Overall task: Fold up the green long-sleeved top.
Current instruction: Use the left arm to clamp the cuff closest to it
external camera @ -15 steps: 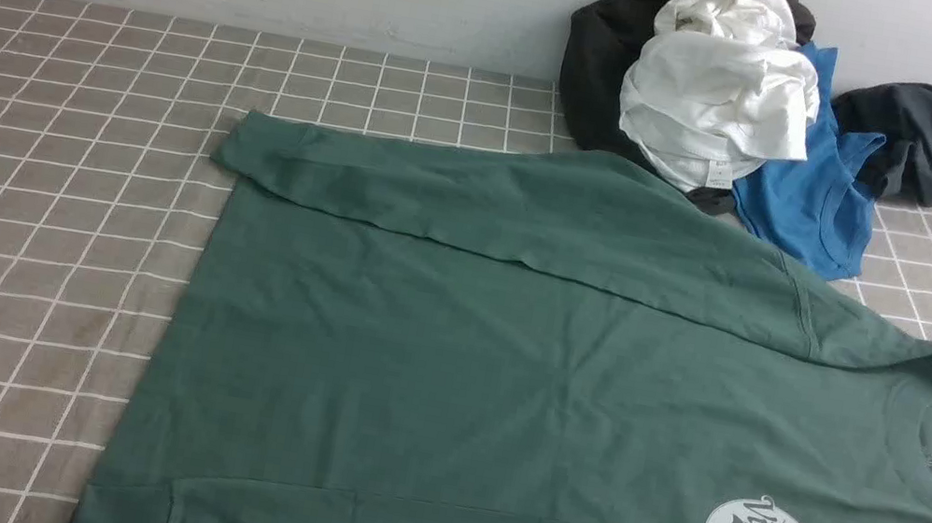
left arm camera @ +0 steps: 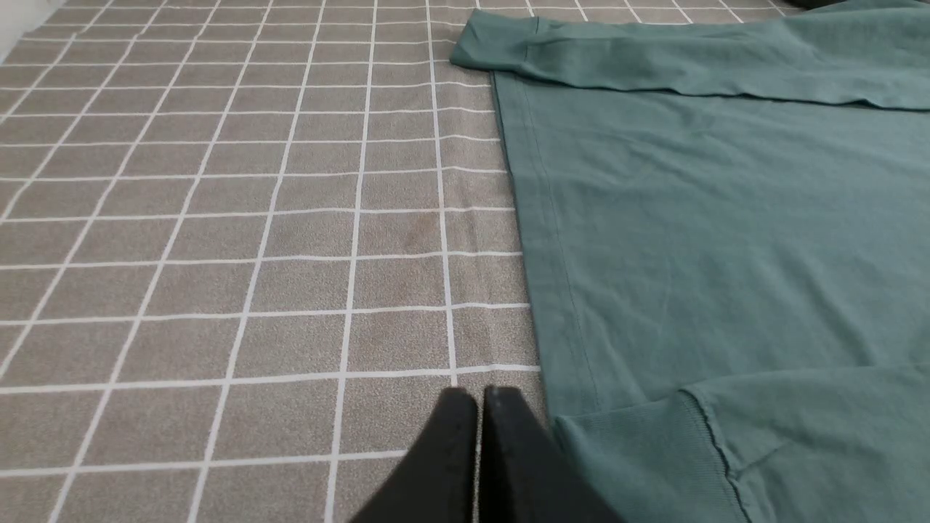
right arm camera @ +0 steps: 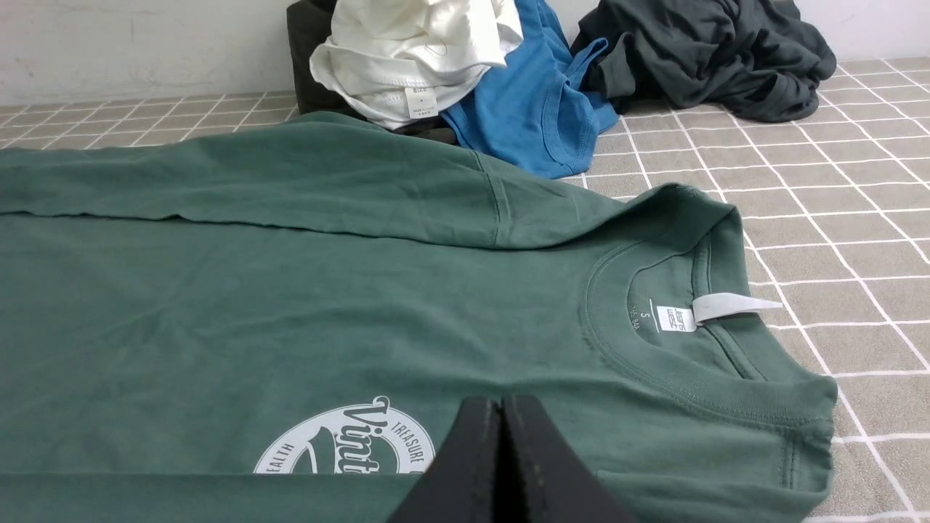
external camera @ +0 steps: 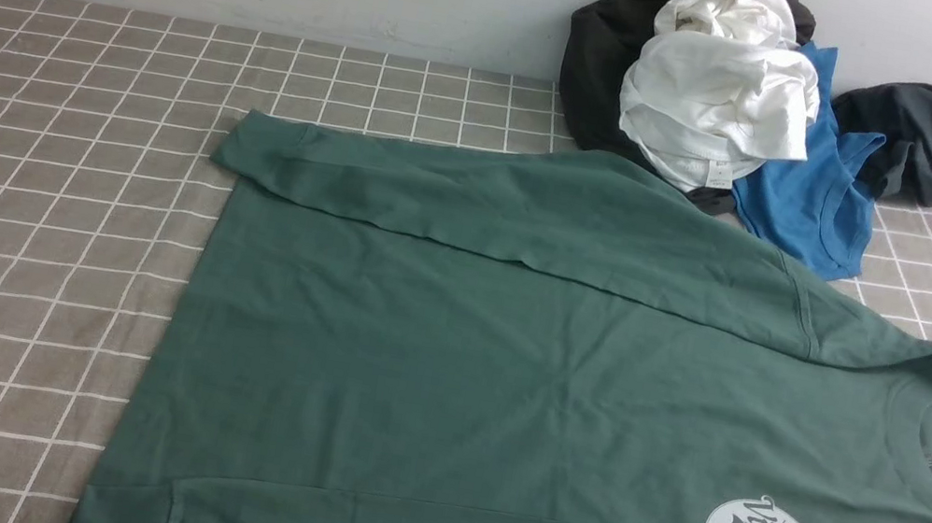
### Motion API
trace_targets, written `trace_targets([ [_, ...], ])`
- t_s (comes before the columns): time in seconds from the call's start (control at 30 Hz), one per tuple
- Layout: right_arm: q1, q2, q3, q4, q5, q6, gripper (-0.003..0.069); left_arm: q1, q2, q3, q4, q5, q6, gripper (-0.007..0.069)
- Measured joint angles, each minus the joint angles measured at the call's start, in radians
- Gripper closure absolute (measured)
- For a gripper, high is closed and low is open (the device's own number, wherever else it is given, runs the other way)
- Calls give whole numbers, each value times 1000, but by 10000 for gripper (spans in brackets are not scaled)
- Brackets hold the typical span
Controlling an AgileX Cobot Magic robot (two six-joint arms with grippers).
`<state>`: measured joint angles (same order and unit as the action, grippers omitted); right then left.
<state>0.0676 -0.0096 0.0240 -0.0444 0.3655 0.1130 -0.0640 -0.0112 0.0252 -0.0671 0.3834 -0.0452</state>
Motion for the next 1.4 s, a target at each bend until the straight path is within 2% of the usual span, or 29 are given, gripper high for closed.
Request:
trace_targets([
  [0.37,0,0,0,-13,0,-4,673,0,0,0,35,0,0,631],
  [0.53,0,0,0,-48,-11,-11,673,0,0,0,120,0,0,631],
  [0.73,0,0,3,-57,-164,-15,673,0,0,2,194,-22,0,631],
  [0.87,0,0,3,-59,-306,-15,673,0,0,3,194,-131,-3,631],
  [0.9,0,0,3,-60,-397,-14,673,0,0,3,195,-220,-3,631],
  [0.93,0,0,3,-60,-407,-13,673,0,0,3,195,-243,-3,631],
  [1.0,0,0,3,-56,-539,35,673,0,0,3,201,-397,-4,631],
  [1.13,0,0,3,-40,-703,151,673,0,0,3,204,-592,-9,631],
  [1.27,0,0,2,-39,-754,248,673,0,0,3,132,-813,-47,631],
  [1.33,0,13,-27,-52,-724,260,673,0,0,-15,95,-822,-53,631],
  [1.37,0,49,-97,-85,-656,265,673,0,22,-95,75,-735,-55,631],
  [1.4,0,61,-108,-91,-646,265,673,0,27,-108,75,-720,-55,631],
])
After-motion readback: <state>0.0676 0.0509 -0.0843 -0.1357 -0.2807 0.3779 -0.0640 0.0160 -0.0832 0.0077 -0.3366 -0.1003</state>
